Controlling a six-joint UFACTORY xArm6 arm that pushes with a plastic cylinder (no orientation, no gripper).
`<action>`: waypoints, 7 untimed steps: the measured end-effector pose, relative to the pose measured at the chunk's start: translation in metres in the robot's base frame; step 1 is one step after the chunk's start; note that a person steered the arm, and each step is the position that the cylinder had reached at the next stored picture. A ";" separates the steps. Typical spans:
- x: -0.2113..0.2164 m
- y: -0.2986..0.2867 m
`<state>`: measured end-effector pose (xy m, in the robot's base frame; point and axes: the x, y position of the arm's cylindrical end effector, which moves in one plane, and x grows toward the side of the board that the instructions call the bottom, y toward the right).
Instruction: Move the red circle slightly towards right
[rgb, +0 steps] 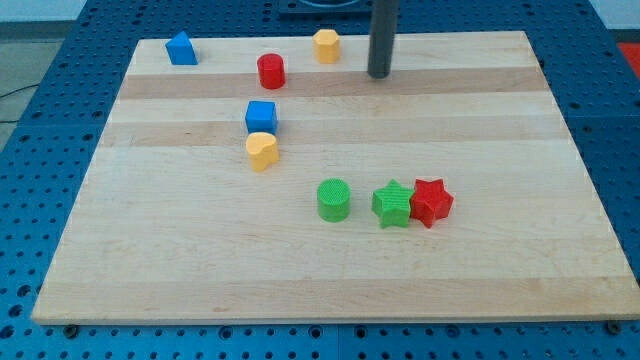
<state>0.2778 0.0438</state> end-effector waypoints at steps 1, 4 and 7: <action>0.002 -0.036; 0.036 -0.208; 0.006 -0.091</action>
<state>0.2841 -0.0468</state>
